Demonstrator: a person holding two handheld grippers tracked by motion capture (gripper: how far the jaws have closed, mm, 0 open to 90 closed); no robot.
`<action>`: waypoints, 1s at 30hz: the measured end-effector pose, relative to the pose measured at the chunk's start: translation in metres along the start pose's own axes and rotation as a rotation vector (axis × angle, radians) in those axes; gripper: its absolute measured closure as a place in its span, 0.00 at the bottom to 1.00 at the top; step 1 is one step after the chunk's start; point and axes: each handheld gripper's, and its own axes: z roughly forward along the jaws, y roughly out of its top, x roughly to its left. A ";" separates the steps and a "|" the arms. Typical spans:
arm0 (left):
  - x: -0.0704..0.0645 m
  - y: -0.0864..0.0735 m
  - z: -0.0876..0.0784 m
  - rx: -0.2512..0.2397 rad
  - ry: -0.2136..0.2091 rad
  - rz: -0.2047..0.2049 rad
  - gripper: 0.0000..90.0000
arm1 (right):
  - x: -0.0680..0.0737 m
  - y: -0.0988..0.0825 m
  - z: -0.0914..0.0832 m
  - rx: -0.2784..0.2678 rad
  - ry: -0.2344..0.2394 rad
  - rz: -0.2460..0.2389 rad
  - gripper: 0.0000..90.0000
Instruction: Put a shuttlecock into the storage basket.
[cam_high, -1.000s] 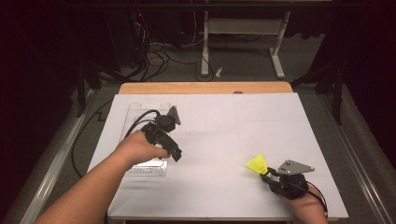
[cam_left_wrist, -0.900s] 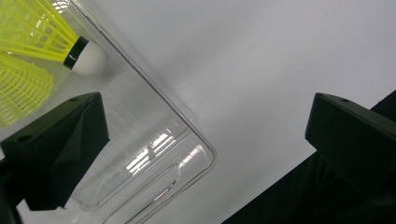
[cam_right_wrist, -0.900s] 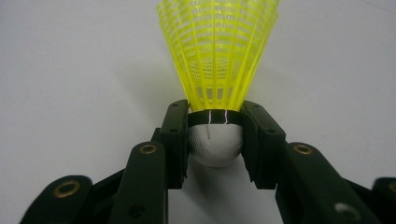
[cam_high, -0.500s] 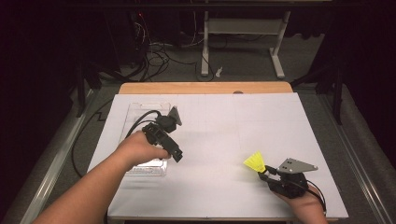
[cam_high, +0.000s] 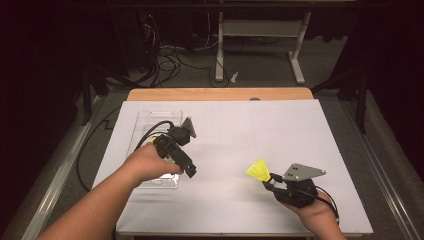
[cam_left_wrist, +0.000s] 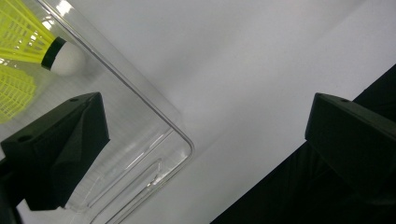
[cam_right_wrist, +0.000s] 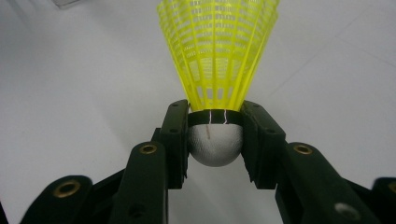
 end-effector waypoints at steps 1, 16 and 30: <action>0.000 0.000 0.000 -0.006 -0.001 0.000 0.01 | 0.001 0.004 0.001 0.000 0.004 -0.010 0.73; -0.006 0.002 0.001 -0.014 -0.010 0.035 0.02 | 0.011 0.034 0.033 0.015 0.038 -0.048 0.73; -0.028 0.016 0.012 -0.003 -0.013 0.097 0.03 | 0.033 0.023 0.052 0.040 0.089 -0.082 0.73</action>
